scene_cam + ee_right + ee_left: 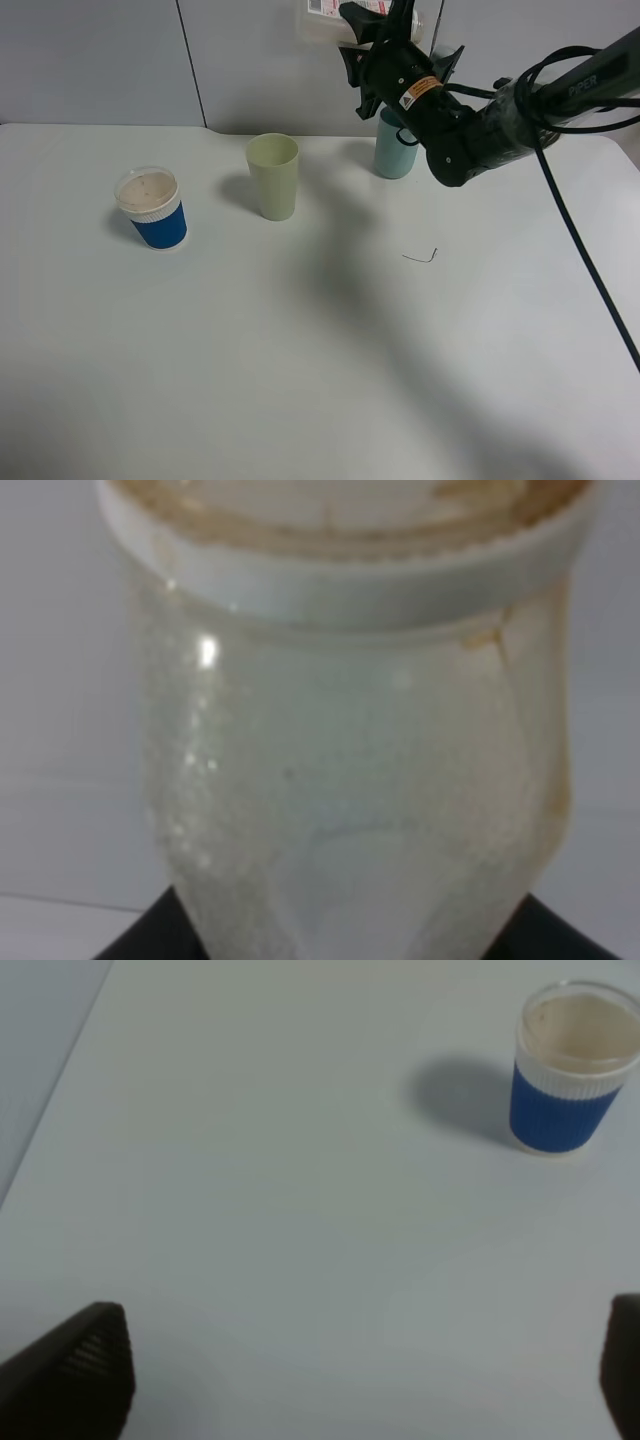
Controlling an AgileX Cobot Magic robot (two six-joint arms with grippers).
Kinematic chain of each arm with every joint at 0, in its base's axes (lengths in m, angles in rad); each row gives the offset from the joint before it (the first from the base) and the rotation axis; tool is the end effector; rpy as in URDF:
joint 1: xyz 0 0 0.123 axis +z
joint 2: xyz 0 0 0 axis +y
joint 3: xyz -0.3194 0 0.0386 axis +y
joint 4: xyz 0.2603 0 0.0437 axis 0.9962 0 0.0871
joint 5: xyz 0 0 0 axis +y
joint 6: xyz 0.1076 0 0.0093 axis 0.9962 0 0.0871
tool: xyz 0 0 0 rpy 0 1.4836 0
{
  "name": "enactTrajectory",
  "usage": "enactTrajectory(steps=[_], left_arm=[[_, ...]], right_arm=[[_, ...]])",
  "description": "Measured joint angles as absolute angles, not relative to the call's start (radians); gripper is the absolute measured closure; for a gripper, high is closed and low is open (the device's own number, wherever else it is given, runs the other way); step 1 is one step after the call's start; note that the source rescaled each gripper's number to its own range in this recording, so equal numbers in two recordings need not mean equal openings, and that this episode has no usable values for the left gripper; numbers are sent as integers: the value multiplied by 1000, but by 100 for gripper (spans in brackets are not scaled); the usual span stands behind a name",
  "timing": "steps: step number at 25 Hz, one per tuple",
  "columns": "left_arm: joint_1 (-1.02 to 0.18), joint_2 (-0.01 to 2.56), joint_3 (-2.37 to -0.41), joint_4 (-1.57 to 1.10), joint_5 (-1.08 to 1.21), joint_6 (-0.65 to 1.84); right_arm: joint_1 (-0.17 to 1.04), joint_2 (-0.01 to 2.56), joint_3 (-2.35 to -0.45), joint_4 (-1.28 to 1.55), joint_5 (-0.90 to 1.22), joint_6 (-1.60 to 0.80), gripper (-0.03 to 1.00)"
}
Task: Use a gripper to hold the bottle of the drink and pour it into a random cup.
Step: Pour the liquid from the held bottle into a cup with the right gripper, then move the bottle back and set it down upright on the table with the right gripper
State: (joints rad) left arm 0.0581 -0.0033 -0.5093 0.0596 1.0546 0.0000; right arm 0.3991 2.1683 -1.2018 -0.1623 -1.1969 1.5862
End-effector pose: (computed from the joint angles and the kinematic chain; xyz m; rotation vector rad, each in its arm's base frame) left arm -0.0175 0.0046 0.2789 -0.0618 2.0249 0.1078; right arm 0.4517 0.2081 0.2088 0.6550 1.3219 1.7192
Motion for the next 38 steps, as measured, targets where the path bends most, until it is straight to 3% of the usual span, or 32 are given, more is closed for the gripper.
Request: enactTrajectory(steps=[19, 38], left_arm=[[58, -3, -509, 60, 1055, 0], [58, -3, -509, 60, 1055, 0]], right_arm=[[418, 2118, -1202, -254, -936, 1201, 97], [500, 1908, -1202, -255, -442, 529, 97]])
